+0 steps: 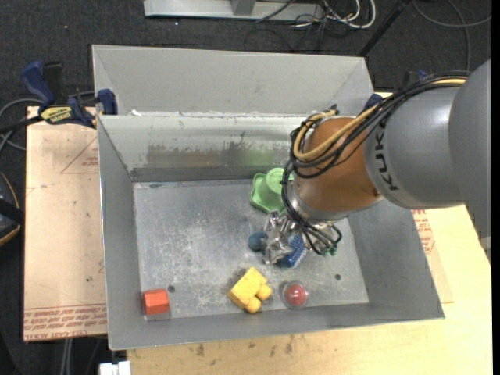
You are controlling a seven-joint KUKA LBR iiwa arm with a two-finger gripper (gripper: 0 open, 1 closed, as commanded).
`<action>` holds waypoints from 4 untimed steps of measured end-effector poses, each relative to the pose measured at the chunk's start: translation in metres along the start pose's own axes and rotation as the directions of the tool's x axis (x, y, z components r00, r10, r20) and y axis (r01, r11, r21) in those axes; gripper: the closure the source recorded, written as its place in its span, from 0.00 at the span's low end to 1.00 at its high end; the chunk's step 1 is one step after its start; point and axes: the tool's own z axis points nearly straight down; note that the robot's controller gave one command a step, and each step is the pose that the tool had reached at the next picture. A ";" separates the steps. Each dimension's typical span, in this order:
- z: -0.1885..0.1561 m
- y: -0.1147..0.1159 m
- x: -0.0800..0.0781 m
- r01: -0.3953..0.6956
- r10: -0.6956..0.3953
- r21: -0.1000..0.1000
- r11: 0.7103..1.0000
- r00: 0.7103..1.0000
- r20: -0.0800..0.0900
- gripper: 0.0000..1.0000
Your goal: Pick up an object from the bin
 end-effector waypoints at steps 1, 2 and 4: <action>0.000 0.000 0.000 0.000 0.000 0.000 1.000 1.000 0.000 1.00; 0.000 0.000 0.000 0.000 0.000 0.000 1.000 1.000 0.000 1.00; 0.000 0.000 0.000 0.000 0.000 0.000 1.000 1.000 0.000 1.00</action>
Offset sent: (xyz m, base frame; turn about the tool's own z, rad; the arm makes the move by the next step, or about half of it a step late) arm 0.0000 0.0000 0.0000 0.0000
